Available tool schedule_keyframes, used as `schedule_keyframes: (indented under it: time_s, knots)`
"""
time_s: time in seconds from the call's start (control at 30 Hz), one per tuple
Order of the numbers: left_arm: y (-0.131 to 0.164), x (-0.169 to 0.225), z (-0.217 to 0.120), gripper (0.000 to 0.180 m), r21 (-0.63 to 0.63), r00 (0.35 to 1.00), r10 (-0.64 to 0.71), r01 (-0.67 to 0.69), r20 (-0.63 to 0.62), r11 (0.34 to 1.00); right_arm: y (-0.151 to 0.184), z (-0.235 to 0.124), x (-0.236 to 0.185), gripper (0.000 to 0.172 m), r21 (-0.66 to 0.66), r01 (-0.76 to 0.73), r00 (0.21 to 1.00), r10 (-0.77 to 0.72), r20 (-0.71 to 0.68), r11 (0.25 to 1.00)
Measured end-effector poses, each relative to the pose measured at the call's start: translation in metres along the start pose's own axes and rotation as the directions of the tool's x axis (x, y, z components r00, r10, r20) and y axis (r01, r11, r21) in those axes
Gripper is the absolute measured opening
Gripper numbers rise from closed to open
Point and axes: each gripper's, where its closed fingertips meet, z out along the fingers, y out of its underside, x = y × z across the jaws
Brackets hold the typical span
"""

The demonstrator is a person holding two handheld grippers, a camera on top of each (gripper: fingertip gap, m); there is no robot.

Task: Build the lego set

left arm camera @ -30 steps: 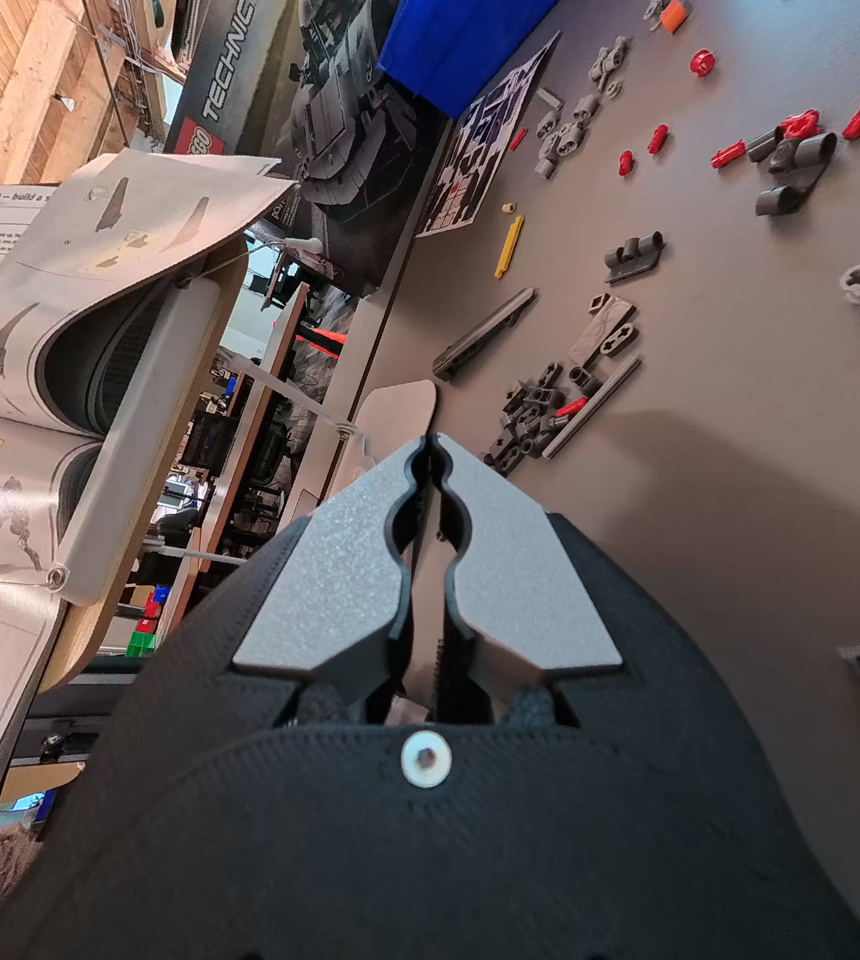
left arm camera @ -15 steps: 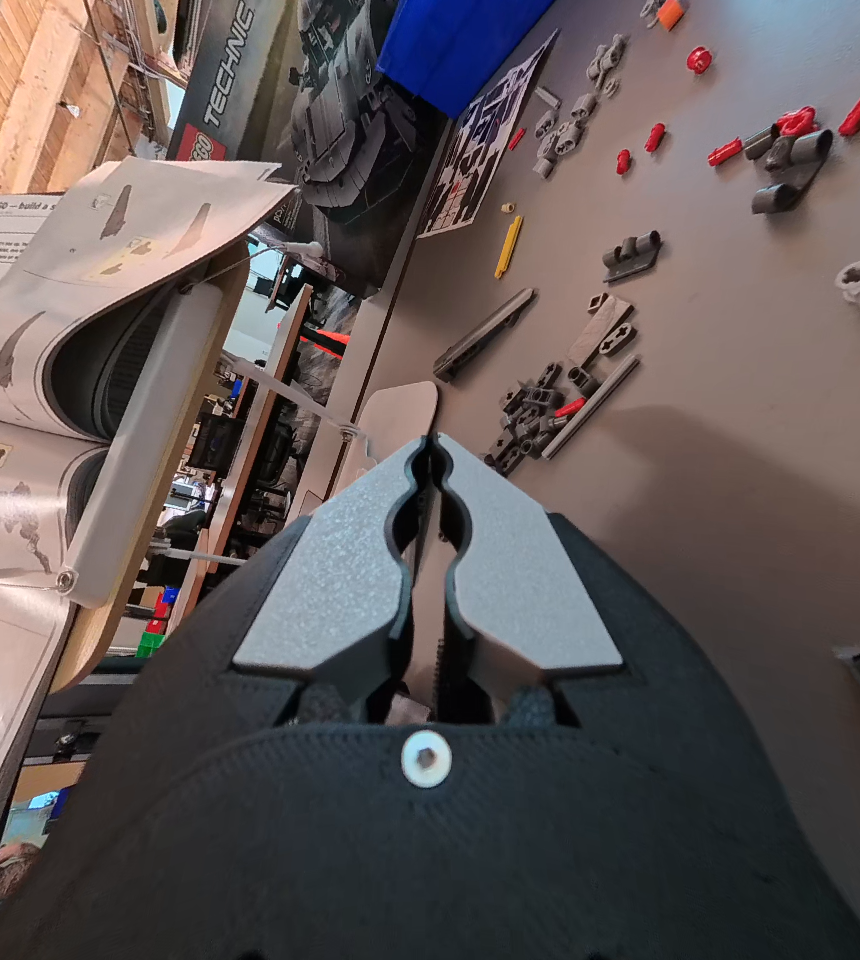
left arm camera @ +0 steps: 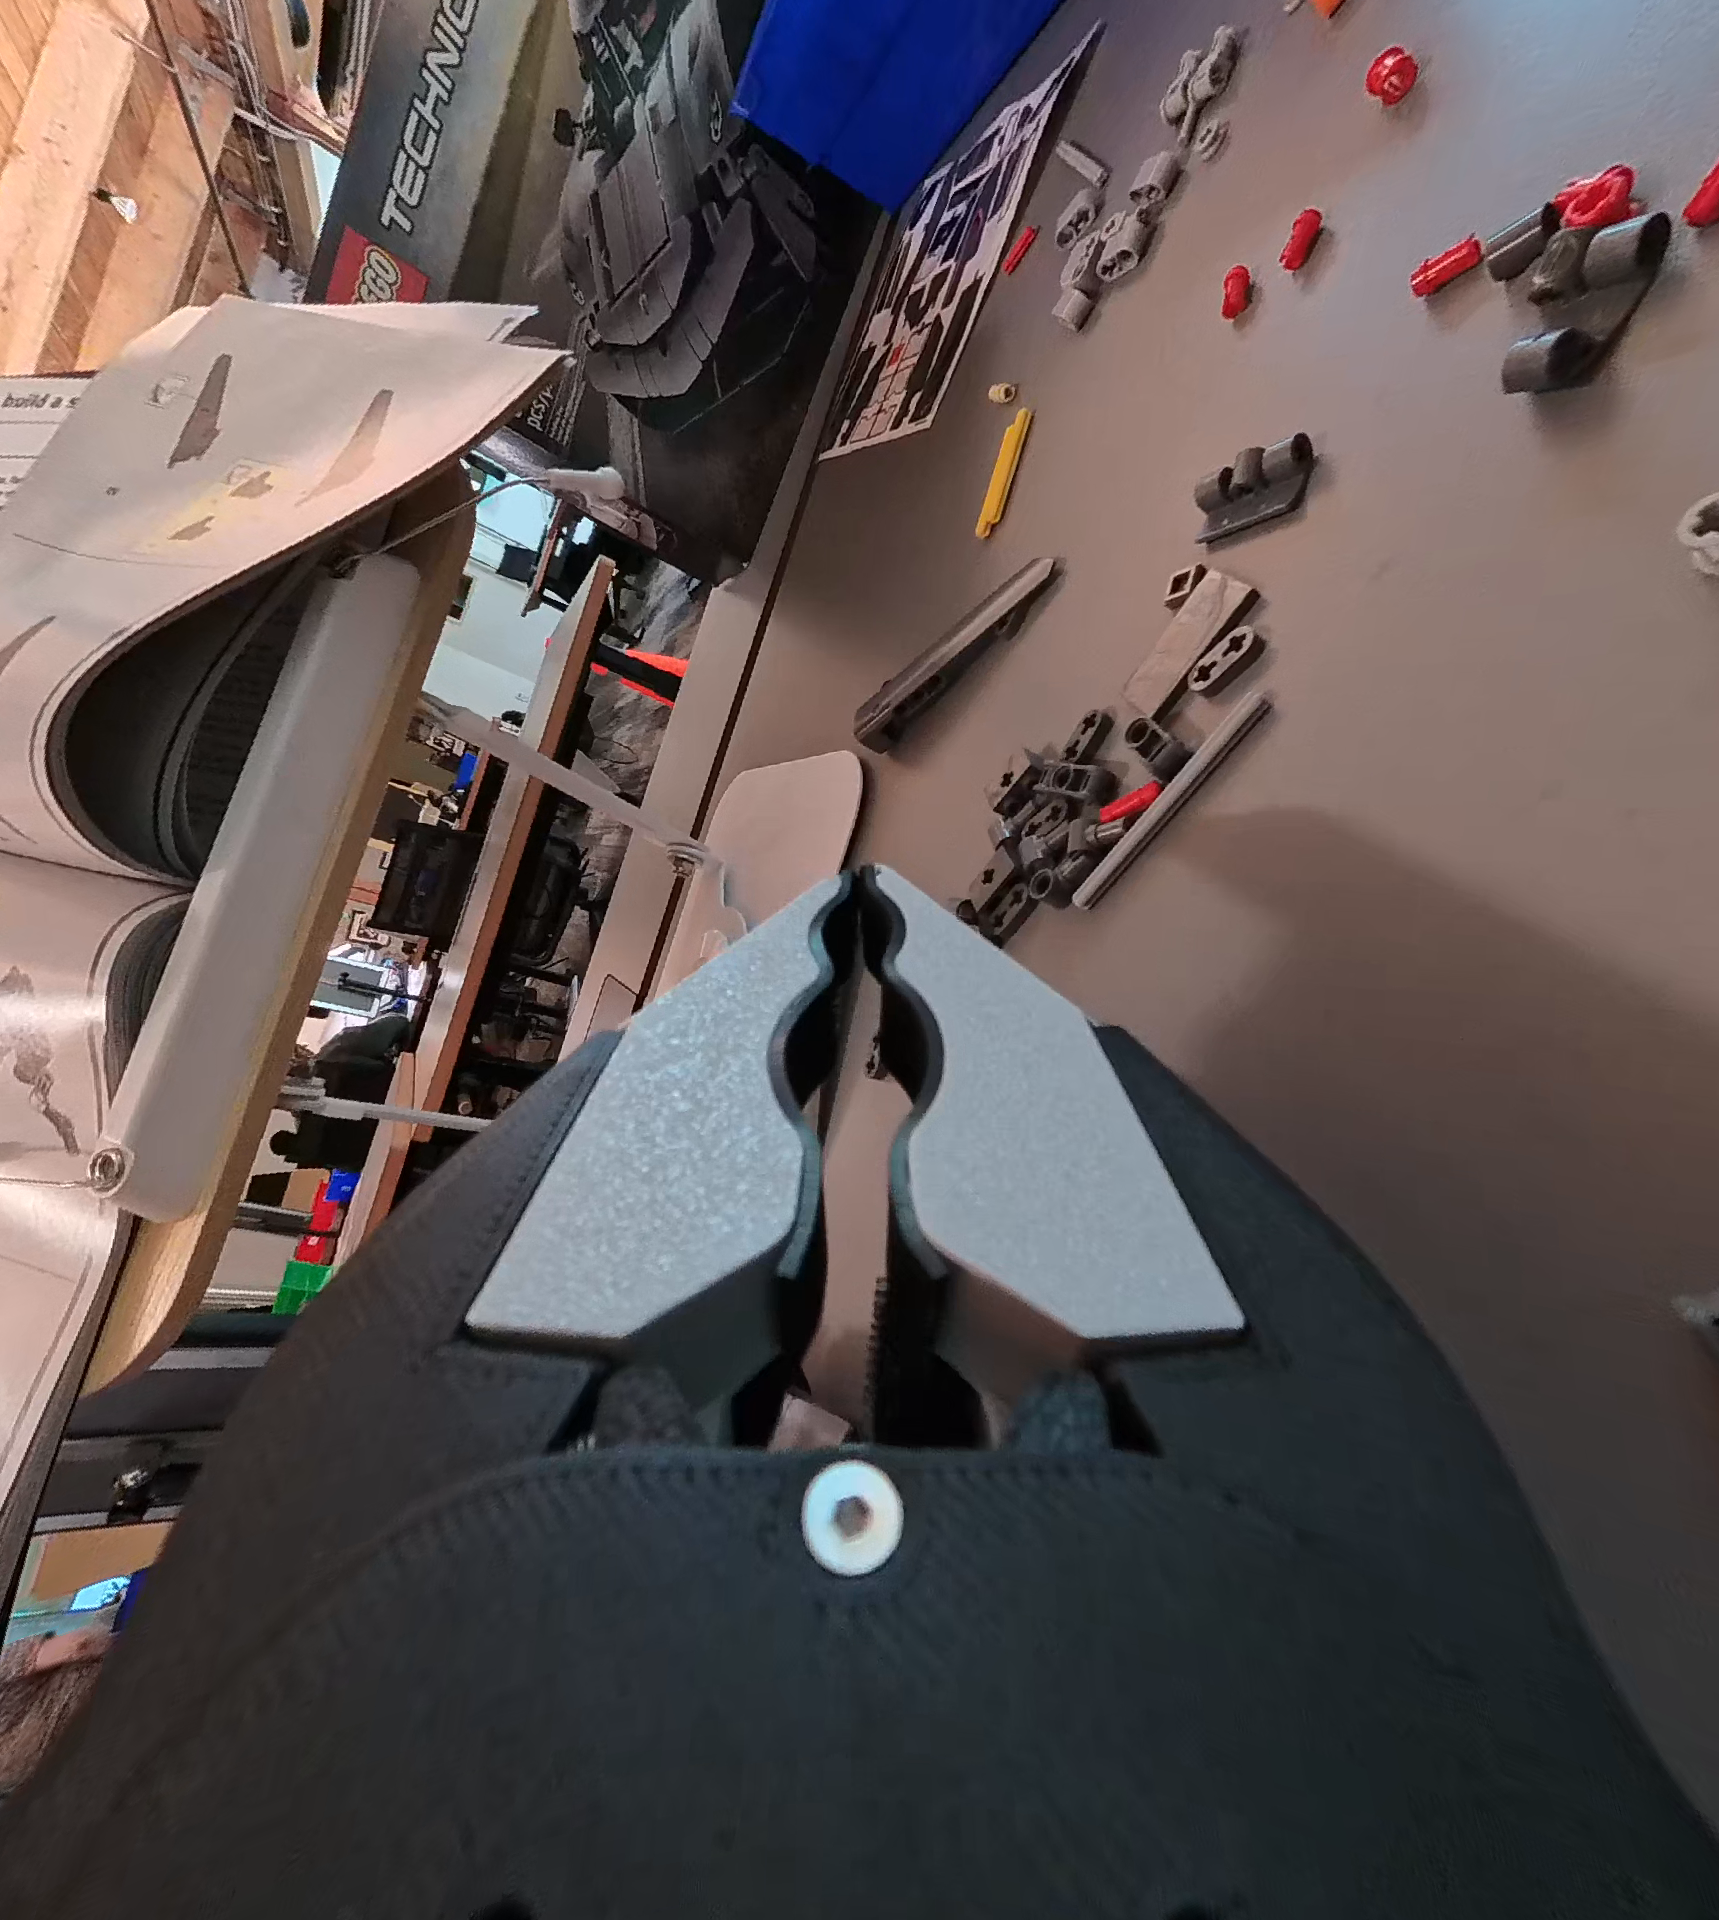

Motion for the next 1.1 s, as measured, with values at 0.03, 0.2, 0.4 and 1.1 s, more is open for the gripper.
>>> schedule_keyframes:
  time_s: [0.03,0.2,0.4,1.1]
  knots:
    - [0.0,0.0,0.0,0.0,-0.002,1.0,0.001,-0.001,0.0,1.0,0.001,0.0,0.002,0.017,0.006,-0.007,1.0,0.007,-0.007,1.0]
    - [0.002,0.002,0.002,0.0,-0.016,1.0,0.02,-0.02,0.006,1.0,0.007,-0.003,0.006,0.019,0.023,-0.02,1.0,0.02,-0.019,1.0]
    - [0.005,0.005,0.004,0.0,-0.029,0.999,0.036,-0.035,0.003,0.999,0.004,0.002,0.012,0.019,0.025,-0.007,1.0,0.008,-0.019,1.0]
    - [0.003,0.003,0.004,0.0,-0.027,1.0,-0.009,0.009,-0.004,1.0,0.028,0.014,-0.004,0.014,-0.011,-0.026,0.997,0.027,0.076,1.0]
